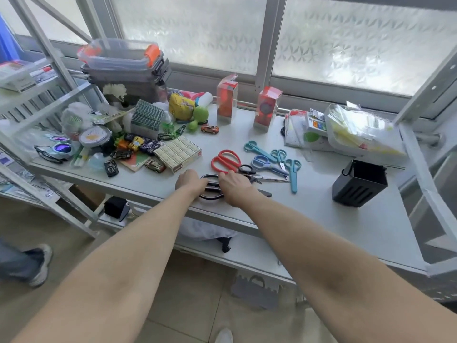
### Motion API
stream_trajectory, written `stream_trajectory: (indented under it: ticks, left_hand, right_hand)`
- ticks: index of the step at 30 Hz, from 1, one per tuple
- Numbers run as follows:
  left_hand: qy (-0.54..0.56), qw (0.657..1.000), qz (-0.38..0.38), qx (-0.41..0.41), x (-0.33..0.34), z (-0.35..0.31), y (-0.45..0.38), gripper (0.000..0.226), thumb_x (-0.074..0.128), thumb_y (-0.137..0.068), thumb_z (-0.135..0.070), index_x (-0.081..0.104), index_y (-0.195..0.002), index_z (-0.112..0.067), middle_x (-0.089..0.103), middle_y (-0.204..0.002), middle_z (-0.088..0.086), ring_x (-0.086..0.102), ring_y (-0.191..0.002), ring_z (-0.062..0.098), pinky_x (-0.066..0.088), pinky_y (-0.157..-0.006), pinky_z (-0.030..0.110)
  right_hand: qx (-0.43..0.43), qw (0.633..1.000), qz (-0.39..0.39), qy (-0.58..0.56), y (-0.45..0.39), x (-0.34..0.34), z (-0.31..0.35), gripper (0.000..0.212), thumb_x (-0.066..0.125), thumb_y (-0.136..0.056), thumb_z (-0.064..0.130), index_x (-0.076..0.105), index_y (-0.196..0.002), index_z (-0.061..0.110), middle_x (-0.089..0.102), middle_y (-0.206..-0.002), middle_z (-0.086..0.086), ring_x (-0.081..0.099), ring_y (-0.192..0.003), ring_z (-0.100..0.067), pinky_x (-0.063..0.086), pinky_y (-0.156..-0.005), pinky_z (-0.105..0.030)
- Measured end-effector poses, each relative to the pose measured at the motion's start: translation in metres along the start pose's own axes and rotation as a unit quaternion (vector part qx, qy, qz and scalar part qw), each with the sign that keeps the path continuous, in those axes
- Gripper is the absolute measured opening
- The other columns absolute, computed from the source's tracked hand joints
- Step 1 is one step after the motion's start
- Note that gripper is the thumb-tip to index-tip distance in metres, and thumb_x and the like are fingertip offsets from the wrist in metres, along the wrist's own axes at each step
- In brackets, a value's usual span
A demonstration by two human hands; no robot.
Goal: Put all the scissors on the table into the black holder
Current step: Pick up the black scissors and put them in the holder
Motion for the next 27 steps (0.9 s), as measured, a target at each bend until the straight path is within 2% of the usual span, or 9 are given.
stream_trajectory:
  ticks: [3, 5, 6, 8, 10, 16, 21, 25, 27]
  left_hand:
    - [0.072, 0.997, 0.010, -0.018, 0.003, 0.007, -0.008, 0.051, 0.056, -0.088, -0.032, 0.062, -0.117, 0.009, 0.067, -0.115, 0.028, 0.068, -0.090, 0.038, 0.056, -0.086, 0.041]
    - [0.128, 0.991, 0.008, -0.026, 0.002, 0.012, -0.013, 0.046, 0.057, -0.087, -0.032, 0.066, -0.104, 0.010, 0.068, -0.091, 0.031, 0.059, -0.068, 0.031, 0.058, -0.079, 0.040]
    - [0.153, 0.988, 0.013, -0.029, 0.003, 0.012, -0.013, 0.040, 0.058, -0.087, -0.032, 0.067, -0.091, 0.007, 0.063, -0.080, 0.026, 0.054, -0.065, 0.029, 0.058, -0.074, 0.039]
    - [0.197, 0.979, 0.032, -0.026, 0.005, 0.007, -0.011, 0.032, 0.058, -0.089, -0.031, 0.065, -0.075, -0.003, 0.061, -0.078, 0.015, 0.052, -0.066, 0.026, 0.049, -0.057, 0.030]
    - [0.244, 0.969, 0.043, -0.009, 0.005, -0.007, -0.009, 0.029, 0.058, -0.091, -0.029, 0.067, -0.078, -0.005, 0.063, -0.079, 0.013, 0.050, -0.062, 0.024, 0.037, -0.050, 0.024]
    - [0.331, 0.940, 0.037, 0.080, -0.019, -0.093, 0.016, 0.024, 0.056, -0.093, -0.021, 0.063, -0.071, -0.014, 0.061, -0.067, 0.005, 0.055, -0.040, 0.012, 0.035, -0.032, 0.014]
    - [0.356, 0.914, 0.105, 0.163, -0.025, -0.174, 0.056, 0.023, 0.056, -0.093, -0.027, 0.060, -0.074, -0.014, 0.055, -0.062, -0.001, 0.047, -0.045, 0.010, 0.038, -0.042, 0.019]
    - [0.418, 0.873, 0.178, 0.180, -0.012, -0.224, 0.086, 0.029, 0.055, -0.095, -0.036, 0.066, -0.079, -0.014, 0.058, -0.062, -0.003, 0.044, -0.048, 0.008, 0.035, -0.048, 0.021]
    - [0.399, 0.880, 0.177, 0.185, 0.001, -0.237, 0.095, 0.032, 0.050, -0.098, -0.034, 0.069, -0.089, -0.010, 0.061, -0.067, -0.002, 0.044, -0.049, 0.009, 0.035, -0.047, 0.020]
  right_hand:
    - [0.009, 1.000, -0.007, -0.010, 0.002, 0.000, 0.000, 0.038, 0.048, -0.093, -0.001, 0.043, -0.131, -0.003, 0.053, -0.128, -0.023, 0.057, -0.117, -0.038, 0.049, -0.091, -0.042]
    - [0.011, 1.000, -0.008, -0.024, 0.005, -0.002, -0.004, 0.037, 0.048, -0.093, -0.002, 0.045, -0.130, -0.003, 0.053, -0.127, -0.023, 0.058, -0.116, -0.038, 0.049, -0.089, -0.041]
    - [0.010, 0.999, -0.012, -0.030, 0.007, -0.004, -0.006, 0.036, 0.050, -0.092, -0.002, 0.047, -0.128, -0.002, 0.053, -0.126, -0.023, 0.058, -0.115, -0.038, 0.049, -0.087, -0.040]
    - [0.006, 0.999, -0.026, -0.043, 0.012, -0.012, -0.010, 0.035, 0.054, -0.090, -0.002, 0.051, -0.124, -0.001, 0.055, -0.122, -0.022, 0.060, -0.110, -0.037, 0.047, -0.078, -0.037]
    - [0.005, 0.997, -0.047, -0.055, 0.017, -0.023, -0.016, 0.032, 0.056, -0.087, -0.001, 0.054, -0.119, -0.001, 0.057, -0.118, -0.022, 0.063, -0.103, -0.038, 0.042, -0.070, -0.035]
    - [0.062, 0.982, -0.156, -0.083, 0.048, -0.064, -0.058, 0.031, 0.059, -0.085, 0.010, 0.053, -0.114, 0.000, 0.057, -0.108, -0.018, 0.064, -0.089, -0.038, 0.038, -0.062, -0.036]
    - [0.135, 0.954, -0.249, -0.101, 0.080, -0.099, -0.112, 0.019, 0.059, -0.090, 0.009, 0.057, -0.108, 0.003, 0.059, -0.101, -0.016, 0.063, -0.083, -0.036, 0.038, -0.062, -0.036]
    - [0.172, 0.928, -0.289, -0.160, 0.109, -0.118, -0.161, 0.018, 0.056, -0.090, 0.004, 0.058, -0.107, 0.002, 0.059, -0.098, -0.014, 0.058, -0.077, -0.029, 0.045, -0.062, -0.036]
    - [0.193, 0.904, -0.316, -0.214, 0.129, -0.127, -0.188, 0.013, 0.055, -0.091, 0.005, 0.059, -0.103, 0.004, 0.057, -0.091, -0.010, 0.053, -0.075, -0.025, 0.044, -0.062, -0.034]
Point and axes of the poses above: each hand's wrist, its own y-axis away from the middle knuckle, its own x-axis out of the palm, z = x × y, the point moved 9 cm from there along -y, towards the middle knuckle
